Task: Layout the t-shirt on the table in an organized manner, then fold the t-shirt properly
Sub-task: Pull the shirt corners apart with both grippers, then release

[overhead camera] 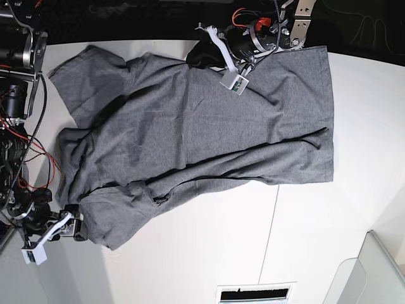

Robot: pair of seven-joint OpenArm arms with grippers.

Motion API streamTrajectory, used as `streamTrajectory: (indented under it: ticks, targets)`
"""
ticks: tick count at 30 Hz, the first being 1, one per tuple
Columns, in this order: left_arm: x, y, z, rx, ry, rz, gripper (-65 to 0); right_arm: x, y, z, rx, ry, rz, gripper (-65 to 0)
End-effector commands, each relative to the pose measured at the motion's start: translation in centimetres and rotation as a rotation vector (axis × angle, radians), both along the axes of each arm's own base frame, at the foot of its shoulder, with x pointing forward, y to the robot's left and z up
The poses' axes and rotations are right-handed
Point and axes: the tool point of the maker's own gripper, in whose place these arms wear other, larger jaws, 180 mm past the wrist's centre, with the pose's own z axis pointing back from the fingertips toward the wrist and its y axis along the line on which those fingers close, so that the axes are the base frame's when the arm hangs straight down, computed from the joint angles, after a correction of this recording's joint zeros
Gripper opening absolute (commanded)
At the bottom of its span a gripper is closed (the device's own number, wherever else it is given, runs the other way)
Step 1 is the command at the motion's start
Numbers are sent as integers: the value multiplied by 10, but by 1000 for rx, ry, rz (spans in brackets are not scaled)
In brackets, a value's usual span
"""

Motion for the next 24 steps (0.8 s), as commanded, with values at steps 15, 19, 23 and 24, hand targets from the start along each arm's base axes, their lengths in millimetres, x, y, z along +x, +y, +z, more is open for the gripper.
streamTrajectory:
  ticks: [15,19,23,24]
  targets:
    - [20,78,74,112,-205,0,-514,-136,-37,-69,217,213,-47,-203]
    - [35,131,94,128,-239,159,-513,-177,-41,-94,178,300,-41,-203]
    - [41,194,106,185,-261,325,-458,-211,-42,-115,162,379,-47,-203]
    - [39,208,110,190,-260,361,-434,-219,-42,-120,161,399,-48,-203]
